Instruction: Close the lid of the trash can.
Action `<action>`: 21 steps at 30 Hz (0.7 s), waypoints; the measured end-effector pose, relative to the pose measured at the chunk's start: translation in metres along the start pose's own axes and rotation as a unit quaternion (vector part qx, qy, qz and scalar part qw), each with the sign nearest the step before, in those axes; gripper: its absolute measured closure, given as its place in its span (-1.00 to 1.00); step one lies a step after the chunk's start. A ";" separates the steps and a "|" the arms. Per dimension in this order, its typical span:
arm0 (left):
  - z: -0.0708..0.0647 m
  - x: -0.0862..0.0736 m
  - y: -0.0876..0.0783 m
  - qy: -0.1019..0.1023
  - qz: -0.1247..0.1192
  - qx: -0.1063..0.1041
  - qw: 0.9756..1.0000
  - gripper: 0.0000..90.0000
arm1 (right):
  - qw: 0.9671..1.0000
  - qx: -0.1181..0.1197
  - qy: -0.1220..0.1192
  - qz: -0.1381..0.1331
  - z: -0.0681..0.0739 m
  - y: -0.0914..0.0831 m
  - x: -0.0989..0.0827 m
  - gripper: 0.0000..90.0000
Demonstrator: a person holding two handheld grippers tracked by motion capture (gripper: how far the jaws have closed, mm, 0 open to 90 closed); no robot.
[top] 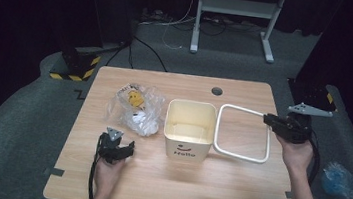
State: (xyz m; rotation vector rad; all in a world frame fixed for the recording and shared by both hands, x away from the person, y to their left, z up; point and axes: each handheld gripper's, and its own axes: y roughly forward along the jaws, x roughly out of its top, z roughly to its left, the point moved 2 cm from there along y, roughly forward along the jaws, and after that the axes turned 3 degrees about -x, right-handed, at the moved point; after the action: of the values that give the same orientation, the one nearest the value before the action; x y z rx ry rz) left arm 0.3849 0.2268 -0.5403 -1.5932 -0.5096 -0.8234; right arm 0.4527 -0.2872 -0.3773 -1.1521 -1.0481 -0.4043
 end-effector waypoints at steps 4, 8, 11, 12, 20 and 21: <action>0.000 0.000 0.000 0.000 0.000 0.000 1.000 -0.33 | 1.000 0.004 -0.002 0.002 0.005 0.004 0.004 0.73; 0.000 0.000 0.000 0.000 0.000 0.000 1.000 -0.33 | 1.000 0.006 -0.007 0.007 0.009 0.009 0.007 0.73; 0.000 0.000 0.000 -0.001 0.000 -0.001 1.000 -0.33 | 1.000 0.011 -0.006 0.004 0.012 0.012 0.009 0.74; 0.000 0.000 0.000 0.000 0.000 0.000 1.000 -0.33 | 1.000 0.011 -0.007 0.004 0.013 0.012 0.010 0.73; 0.000 0.000 0.000 0.000 0.000 0.000 1.000 -0.33 | 1.000 0.020 -0.011 0.007 0.023 0.020 0.015 0.73; 0.000 0.000 0.000 0.000 0.000 0.000 1.000 -0.33 | 1.000 0.021 -0.013 0.007 0.024 0.021 0.015 0.74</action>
State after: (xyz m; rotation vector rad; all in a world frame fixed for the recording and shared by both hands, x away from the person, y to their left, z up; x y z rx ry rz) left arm 0.3850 0.2268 -0.5403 -1.5932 -0.5092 -0.8235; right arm 0.4644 -0.2543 -0.3751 -1.1298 -1.0667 -0.3559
